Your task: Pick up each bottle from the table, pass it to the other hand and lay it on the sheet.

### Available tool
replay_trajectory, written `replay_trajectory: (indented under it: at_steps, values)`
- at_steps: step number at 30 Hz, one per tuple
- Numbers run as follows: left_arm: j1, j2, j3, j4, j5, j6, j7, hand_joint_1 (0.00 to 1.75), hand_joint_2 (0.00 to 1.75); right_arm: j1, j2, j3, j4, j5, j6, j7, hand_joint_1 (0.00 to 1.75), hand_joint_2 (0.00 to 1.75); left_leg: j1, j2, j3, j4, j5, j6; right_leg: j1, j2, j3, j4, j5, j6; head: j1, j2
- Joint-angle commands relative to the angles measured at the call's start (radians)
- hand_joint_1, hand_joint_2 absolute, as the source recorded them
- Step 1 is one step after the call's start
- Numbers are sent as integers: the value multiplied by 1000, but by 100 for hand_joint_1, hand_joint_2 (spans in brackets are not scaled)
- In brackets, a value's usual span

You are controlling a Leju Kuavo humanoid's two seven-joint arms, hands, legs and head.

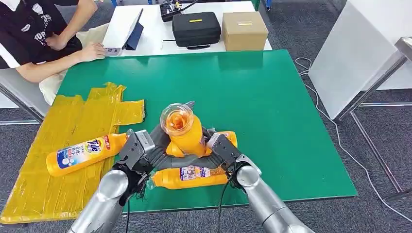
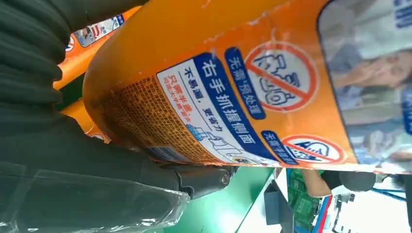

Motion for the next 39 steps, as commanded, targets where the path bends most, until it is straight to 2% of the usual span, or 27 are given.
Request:
replay_trajectory:
  at_steps: [1,10,19,22,23,29,31,32,33,36,37,38,39]
  values:
    - [-12,19,-68,14,5,-8,4,0,175,-44,-1,27,19,0,-8,8,175,175,0,1,2,0,-1,-2,0,0,2,-1,-1,0,0,0]
    - [-19,1,-77,50,80,-4,23,0,175,-39,7,31,11,0,-36,12,175,175,1,1,4,0,-2,-3,1,-1,4,-1,-1,0,0,0]
    - [-49,-30,-34,107,151,33,34,0,175,-34,28,76,13,11,-20,22,175,175,1,0,3,0,-1,-2,1,-1,3,-1,-1,0,0,0]
    - [-51,-30,-32,122,157,38,31,72,175,-33,28,79,10,11,-20,22,175,175,1,0,4,0,-2,-2,1,-1,4,-2,-1,0,0,0]
    - [-51,-31,-30,125,161,40,28,145,175,-36,27,79,12,9,-18,22,175,175,1,1,3,0,-1,-2,1,-1,3,-1,-1,0,0,0]
    - [-45,-36,-24,119,162,50,26,148,175,-41,32,82,20,4,-11,19,175,175,0,1,2,0,-1,-2,0,0,2,-1,-1,0,0,0]
    - [-43,-37,-23,119,162,51,26,164,175,-41,32,83,19,4,-11,19,175,175,1,1,3,0,-2,-2,1,0,4,-1,-1,0,0,0]
    - [-43,-39,-23,121,162,52,26,161,175,-40,32,84,18,4,-11,18,175,175,0,1,2,0,-1,-2,0,0,3,-1,-1,0,0,0]
    - [-44,-41,-24,122,162,53,26,168,175,-39,33,84,16,4,-11,18,175,175,0,1,2,0,-1,-2,0,0,2,-1,-1,0,0,0]
    - [-47,-44,-26,129,162,56,25,147,175,-36,33,85,9,3,-10,19,175,175,1,1,3,0,-2,-2,1,-1,4,-1,-1,0,0,0]
    - [-48,-45,-27,132,161,57,25,127,175,-36,32,86,8,3,-10,19,175,175,1,1,3,0,-1,-2,0,0,3,-1,-1,0,0,0]
    - [-47,-46,-28,133,160,58,25,140,175,-36,32,86,8,2,-9,19,175,175,0,1,1,0,-1,-1,0,0,2,0,-1,0,0,0]
    - [-44,-47,-27,132,158,60,25,175,175,-39,33,88,11,1,-8,19,175,175,1,1,3,0,-2,-2,1,0,3,-1,-1,0,0,0]
